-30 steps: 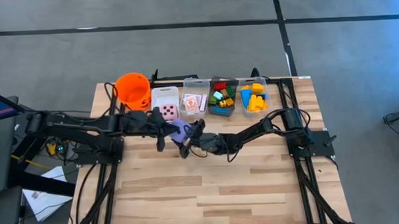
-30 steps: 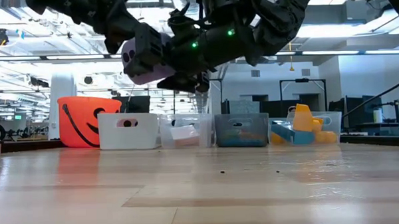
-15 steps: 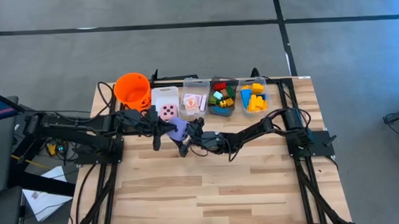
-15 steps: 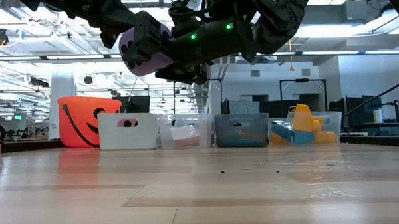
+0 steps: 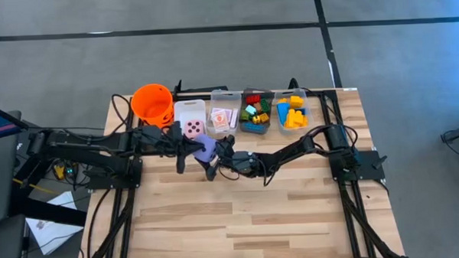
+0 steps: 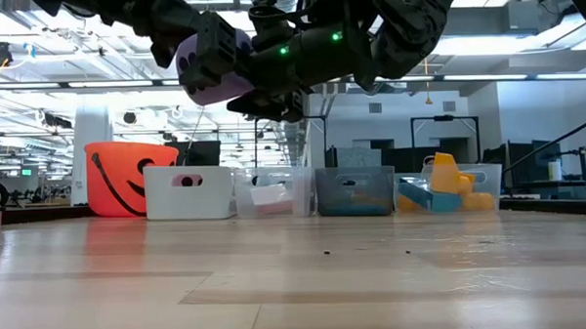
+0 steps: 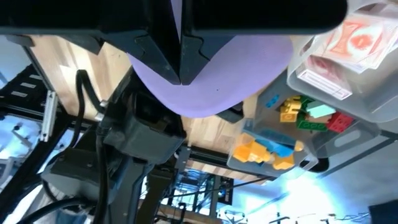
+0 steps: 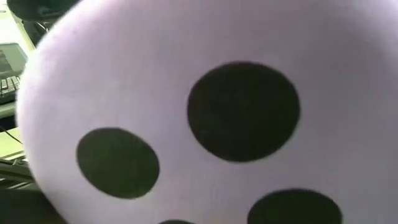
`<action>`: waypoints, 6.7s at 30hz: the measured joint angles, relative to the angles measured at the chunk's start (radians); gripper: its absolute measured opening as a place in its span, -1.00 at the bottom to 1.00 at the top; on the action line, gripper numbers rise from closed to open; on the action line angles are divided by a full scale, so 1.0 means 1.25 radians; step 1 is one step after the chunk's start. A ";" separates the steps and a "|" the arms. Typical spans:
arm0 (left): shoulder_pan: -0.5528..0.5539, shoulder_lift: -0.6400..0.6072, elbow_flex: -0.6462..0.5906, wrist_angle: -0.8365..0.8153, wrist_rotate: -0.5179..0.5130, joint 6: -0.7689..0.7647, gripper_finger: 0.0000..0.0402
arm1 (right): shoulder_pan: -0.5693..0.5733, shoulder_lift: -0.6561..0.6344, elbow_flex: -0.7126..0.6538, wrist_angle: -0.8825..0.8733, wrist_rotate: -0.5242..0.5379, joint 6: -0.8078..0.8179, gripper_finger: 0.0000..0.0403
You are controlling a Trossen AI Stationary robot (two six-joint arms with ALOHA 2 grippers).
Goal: Pick & Place Toys
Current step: Put the violet die into the white bin, then return to Home Position
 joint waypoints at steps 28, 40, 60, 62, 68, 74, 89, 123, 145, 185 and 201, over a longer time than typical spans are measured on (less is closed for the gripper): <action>0.000 0.000 -0.001 0.167 0.008 0.090 -1.00 | -0.001 -0.002 0.000 0.026 -0.021 -0.025 0.99; 0.000 -0.154 0.001 0.184 -0.247 0.290 -1.00 | -0.046 0.000 0.019 -0.004 -0.020 -0.003 0.99; 0.000 -0.308 0.001 -0.173 -0.321 0.209 -1.00 | -0.258 0.000 0.252 -0.400 -0.233 0.022 0.99; 0.000 -0.305 0.001 -0.179 -0.321 0.206 -1.00 | -0.265 0.000 0.260 -0.420 -0.251 0.021 0.99; 0.000 -0.300 0.001 -0.175 -0.321 0.207 -1.00 | -0.276 0.001 0.302 -0.537 -0.276 0.000 0.99; 0.000 -0.296 0.001 -0.174 -0.321 0.206 -1.00 | -0.291 0.002 0.348 -0.608 -0.324 -0.024 0.99; 0.000 -0.294 0.001 -0.169 -0.321 0.188 -1.00 | -0.328 0.001 0.411 -0.779 -0.436 -0.027 0.99; 0.000 -0.326 0.001 -0.257 -0.229 0.137 -1.00 | 0.007 -0.052 0.410 -0.888 -0.140 -0.190 0.99; -0.116 -0.413 0.001 -0.274 -0.224 -0.043 -1.00 | 0.328 -0.683 -0.326 -0.923 0.223 0.152 0.99; -0.227 -0.744 -0.436 -0.052 -0.200 -0.010 -1.00 | -0.029 -0.653 -0.854 0.070 -0.363 -0.005 0.99; -0.227 -0.706 -0.494 0.070 -0.140 -0.012 -1.00 | -0.054 -0.276 -0.828 0.432 -0.376 0.043 0.99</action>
